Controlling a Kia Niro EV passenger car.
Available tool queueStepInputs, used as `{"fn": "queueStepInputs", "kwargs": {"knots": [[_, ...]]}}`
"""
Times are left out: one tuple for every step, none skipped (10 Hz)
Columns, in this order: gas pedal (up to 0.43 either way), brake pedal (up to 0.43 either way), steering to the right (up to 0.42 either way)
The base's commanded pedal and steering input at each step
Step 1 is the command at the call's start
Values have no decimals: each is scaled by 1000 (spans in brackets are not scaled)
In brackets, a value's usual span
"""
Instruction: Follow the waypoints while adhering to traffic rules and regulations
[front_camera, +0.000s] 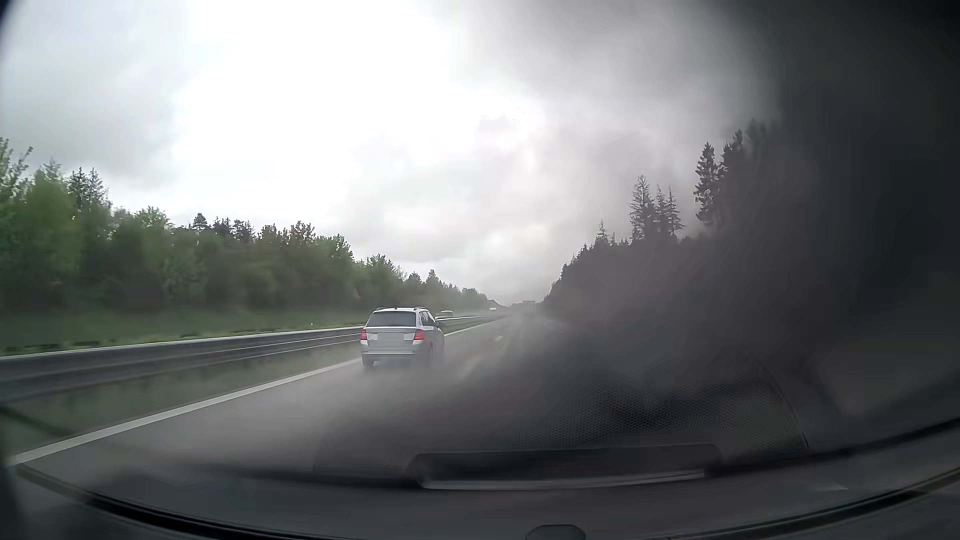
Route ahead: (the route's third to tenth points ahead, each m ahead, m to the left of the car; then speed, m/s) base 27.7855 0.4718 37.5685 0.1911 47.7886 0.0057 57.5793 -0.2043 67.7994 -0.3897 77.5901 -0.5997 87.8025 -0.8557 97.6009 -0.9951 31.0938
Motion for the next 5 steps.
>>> {"fn": "queueStepInputs", "kwargs": {"knots": [[220,0,-3],[220,0,-3],[220,0,-3],[220,0,-3],[220,0,-3]]}}
